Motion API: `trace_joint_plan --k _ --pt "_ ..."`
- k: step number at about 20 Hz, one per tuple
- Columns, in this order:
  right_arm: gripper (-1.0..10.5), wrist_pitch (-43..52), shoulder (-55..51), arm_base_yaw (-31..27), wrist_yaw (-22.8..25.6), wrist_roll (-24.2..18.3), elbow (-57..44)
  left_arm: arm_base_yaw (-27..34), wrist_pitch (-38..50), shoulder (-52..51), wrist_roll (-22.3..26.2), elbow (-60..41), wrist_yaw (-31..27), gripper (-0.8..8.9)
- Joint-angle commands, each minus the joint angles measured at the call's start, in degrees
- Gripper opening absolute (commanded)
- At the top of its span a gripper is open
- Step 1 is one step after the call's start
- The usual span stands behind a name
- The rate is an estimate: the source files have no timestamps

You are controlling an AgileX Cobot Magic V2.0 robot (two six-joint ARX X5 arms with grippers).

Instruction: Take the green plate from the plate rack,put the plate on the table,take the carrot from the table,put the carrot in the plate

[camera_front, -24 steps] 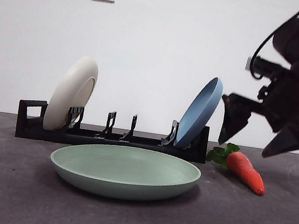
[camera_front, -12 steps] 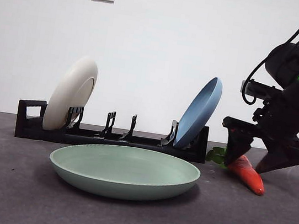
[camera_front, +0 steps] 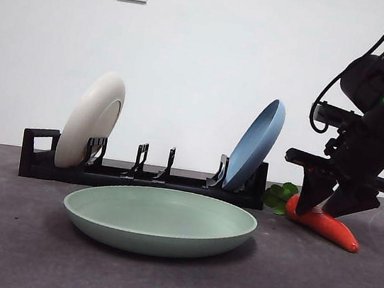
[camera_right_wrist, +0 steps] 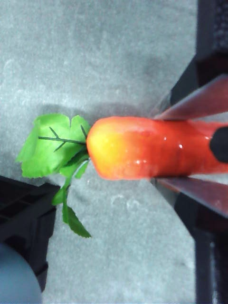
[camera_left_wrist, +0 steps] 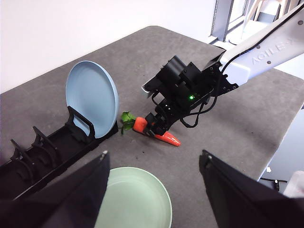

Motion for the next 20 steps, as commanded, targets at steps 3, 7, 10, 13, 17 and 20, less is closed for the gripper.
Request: trace_joint_plan --k 3,7,10,13,17,20 --pt "-0.1 -6.4 -8.4 1.3 -0.1 0.5 0.0 -0.2 0.1 -0.1 -0.3 -0.3 -0.2 3.23" --pt "-0.1 -11.4 -19.0 6.5 -0.2 0.8 0.0 -0.1 0.0 -0.1 -0.2 -0.3 -0.2 3.23" --pt "-0.1 -11.0 -21.2 13.4 -0.2 3.4 0.0 -0.1 -1.0 -0.1 -0.1 -0.3 -0.2 3.23" --pt "-0.1 -8.4 -18.1 20.4 0.0 4.5 0.0 -0.1 -3.4 -0.1 -0.1 -0.3 -0.2 3.23" --pt "-0.1 -3.2 -10.7 26.8 0.1 6.0 0.0 -0.1 -4.8 -0.1 -0.1 -0.3 -0.2 3.23" --pt "-0.1 -1.4 -4.5 28.7 0.3 6.1 0.0 -0.1 -5.5 -0.1 0.1 -0.3 -0.2 3.23"
